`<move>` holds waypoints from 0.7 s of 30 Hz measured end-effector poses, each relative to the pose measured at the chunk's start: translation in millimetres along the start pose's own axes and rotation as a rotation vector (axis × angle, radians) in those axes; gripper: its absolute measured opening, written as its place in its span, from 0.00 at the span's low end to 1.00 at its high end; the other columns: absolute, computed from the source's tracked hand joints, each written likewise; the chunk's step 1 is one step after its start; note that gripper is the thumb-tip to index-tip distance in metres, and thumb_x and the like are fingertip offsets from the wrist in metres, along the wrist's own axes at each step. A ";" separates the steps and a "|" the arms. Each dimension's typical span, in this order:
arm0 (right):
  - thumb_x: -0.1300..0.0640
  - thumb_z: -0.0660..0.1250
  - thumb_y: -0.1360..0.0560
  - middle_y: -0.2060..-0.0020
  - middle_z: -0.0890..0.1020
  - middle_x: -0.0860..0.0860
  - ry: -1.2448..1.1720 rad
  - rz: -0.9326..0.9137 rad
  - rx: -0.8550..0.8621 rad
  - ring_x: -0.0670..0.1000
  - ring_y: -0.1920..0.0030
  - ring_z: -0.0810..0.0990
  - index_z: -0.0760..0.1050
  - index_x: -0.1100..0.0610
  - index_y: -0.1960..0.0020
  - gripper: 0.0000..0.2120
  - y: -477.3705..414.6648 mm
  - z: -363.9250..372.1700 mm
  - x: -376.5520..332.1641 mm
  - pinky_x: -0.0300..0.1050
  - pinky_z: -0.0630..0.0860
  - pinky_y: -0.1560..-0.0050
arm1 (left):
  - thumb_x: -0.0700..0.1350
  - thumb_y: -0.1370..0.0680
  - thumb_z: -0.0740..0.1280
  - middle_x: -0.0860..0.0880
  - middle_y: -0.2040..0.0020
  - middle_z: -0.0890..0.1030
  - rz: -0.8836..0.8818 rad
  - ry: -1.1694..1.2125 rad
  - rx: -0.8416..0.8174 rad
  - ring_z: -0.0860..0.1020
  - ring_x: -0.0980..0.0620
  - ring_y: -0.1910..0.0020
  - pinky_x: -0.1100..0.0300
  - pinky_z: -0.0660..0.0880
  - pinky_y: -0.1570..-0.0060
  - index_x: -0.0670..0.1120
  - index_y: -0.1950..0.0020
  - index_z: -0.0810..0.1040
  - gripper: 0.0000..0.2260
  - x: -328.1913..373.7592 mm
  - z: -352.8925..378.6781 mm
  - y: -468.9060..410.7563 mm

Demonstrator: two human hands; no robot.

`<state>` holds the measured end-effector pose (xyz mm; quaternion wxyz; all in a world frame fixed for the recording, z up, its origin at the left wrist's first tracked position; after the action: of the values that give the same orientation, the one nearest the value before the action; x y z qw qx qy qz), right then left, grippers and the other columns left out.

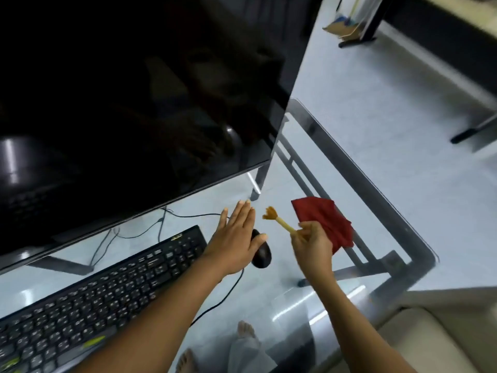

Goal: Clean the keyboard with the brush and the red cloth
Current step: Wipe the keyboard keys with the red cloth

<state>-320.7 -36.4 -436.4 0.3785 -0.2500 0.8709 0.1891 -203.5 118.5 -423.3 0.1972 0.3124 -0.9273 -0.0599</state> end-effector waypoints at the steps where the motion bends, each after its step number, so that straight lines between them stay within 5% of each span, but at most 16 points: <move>1: 0.58 0.71 0.27 0.57 0.81 0.51 0.089 -0.032 0.003 0.52 0.57 0.81 0.75 0.54 0.47 0.10 1.2 1.4 7.0 0.45 0.79 0.60 | 0.61 0.19 0.44 0.46 0.21 0.39 0.005 -0.006 0.000 0.35 0.51 0.24 0.48 0.37 0.25 0.43 0.21 0.43 0.32 7.9 2.1 -7.1; 4: 0.56 0.73 0.28 0.55 0.82 0.50 0.276 -0.108 0.017 0.51 0.58 0.81 0.75 0.53 0.46 0.12 -1.9 -1.7 25.7 0.51 0.79 0.54 | 0.62 0.20 0.43 0.46 0.21 0.41 0.027 -0.021 0.015 0.36 0.50 0.23 0.48 0.38 0.25 0.44 0.21 0.43 0.33 31.5 11.0 -31.5; 10: 0.51 0.71 0.27 0.48 0.79 0.50 0.404 -0.284 0.096 0.51 0.50 0.77 0.76 0.53 0.43 0.14 -22.5 -7.6 8.5 0.46 0.72 0.49 | 0.66 0.24 0.35 0.46 0.21 0.42 -0.004 -0.066 0.042 0.38 0.50 0.23 0.50 0.37 0.27 0.44 0.21 0.45 0.38 29.2 28.1 -51.7; 14: 0.48 0.64 0.22 0.37 0.73 0.52 0.510 -0.124 0.042 0.55 0.36 0.71 0.72 0.49 0.34 0.18 -68.5 -40.7 32.6 0.56 0.67 0.34 | 0.67 0.27 0.30 0.46 0.21 0.42 -0.004 -0.064 0.032 0.38 0.49 0.23 0.49 0.39 0.26 0.44 0.21 0.44 0.40 48.1 38.3 -68.9; 17: 0.46 0.62 0.21 0.38 0.74 0.54 0.677 -0.155 0.031 0.59 0.38 0.71 0.70 0.48 0.31 0.20 -78.2 -41.0 49.5 0.61 0.68 0.37 | 0.66 0.27 0.30 0.46 0.21 0.41 -0.014 -0.051 0.046 0.37 0.49 0.23 0.49 0.38 0.26 0.44 0.21 0.44 0.40 51.9 41.2 -72.2; 21: 0.51 0.64 0.22 0.44 0.78 0.53 0.515 -0.241 -0.017 0.58 0.45 0.77 0.77 0.43 0.37 0.14 -103.9 -49.5 53.2 0.57 0.76 0.45 | 0.68 0.27 0.30 0.47 0.21 0.40 -0.060 -0.012 0.075 0.35 0.51 0.24 0.50 0.36 0.26 0.43 0.21 0.43 0.41 41.1 36.8 -67.9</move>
<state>-319.8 -161.2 -459.3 0.1623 -0.3949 0.9007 0.0803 -210.5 39.1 -459.3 0.1781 0.3467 -0.9204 -0.0327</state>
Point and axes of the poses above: each hand's wrist, its own y-axis away from the middle knuckle, its own z-axis out of the palm, x = y × z, the point moved 5 cm from there along -y, towards the middle knuckle
